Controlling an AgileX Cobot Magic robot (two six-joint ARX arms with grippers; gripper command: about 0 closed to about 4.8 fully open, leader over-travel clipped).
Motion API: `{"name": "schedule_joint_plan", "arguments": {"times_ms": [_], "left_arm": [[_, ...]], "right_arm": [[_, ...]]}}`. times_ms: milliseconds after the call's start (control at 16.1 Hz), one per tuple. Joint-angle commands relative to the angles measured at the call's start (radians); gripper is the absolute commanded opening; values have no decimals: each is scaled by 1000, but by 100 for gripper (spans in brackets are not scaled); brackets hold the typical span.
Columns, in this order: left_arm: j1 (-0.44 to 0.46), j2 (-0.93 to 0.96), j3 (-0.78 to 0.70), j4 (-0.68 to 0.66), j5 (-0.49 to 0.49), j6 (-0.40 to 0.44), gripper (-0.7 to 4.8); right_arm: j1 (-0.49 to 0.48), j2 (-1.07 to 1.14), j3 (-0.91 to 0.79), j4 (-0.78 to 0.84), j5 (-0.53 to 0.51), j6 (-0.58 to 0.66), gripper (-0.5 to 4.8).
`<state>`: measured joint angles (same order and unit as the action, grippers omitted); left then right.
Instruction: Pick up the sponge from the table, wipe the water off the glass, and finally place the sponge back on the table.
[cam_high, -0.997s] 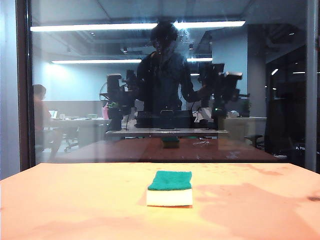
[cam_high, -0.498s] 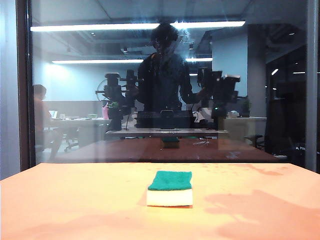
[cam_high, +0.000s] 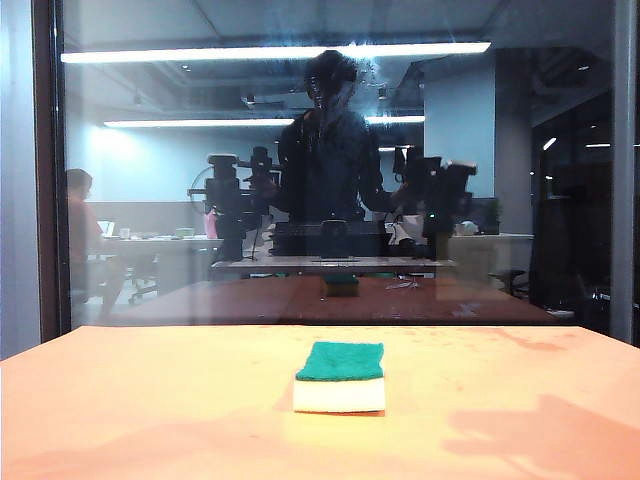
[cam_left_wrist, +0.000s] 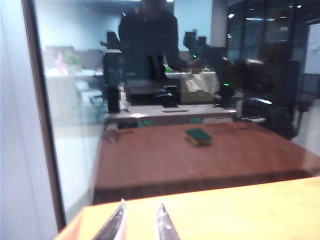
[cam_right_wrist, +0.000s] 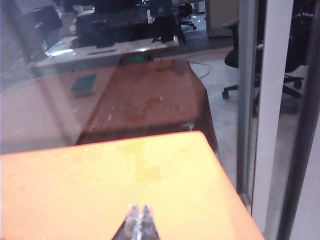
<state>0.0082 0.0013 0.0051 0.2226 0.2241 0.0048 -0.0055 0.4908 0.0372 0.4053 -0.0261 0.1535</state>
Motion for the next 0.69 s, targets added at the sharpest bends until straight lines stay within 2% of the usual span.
{"name": "schedule_joint_plan", "arguments": {"times_ms": [62,374,685], "left_arm": [[0,1,3,10,-4,16,78],[0,1,3,-28,-41,22,78],[0,1,3,-62,-52,23,78]], "right_arm": [[2,-31,-36,-14,1,3,-6],[2,-94,-36,-61,-23,6,-6],[2,-353,-35,-308,-23,7,-6]]}}
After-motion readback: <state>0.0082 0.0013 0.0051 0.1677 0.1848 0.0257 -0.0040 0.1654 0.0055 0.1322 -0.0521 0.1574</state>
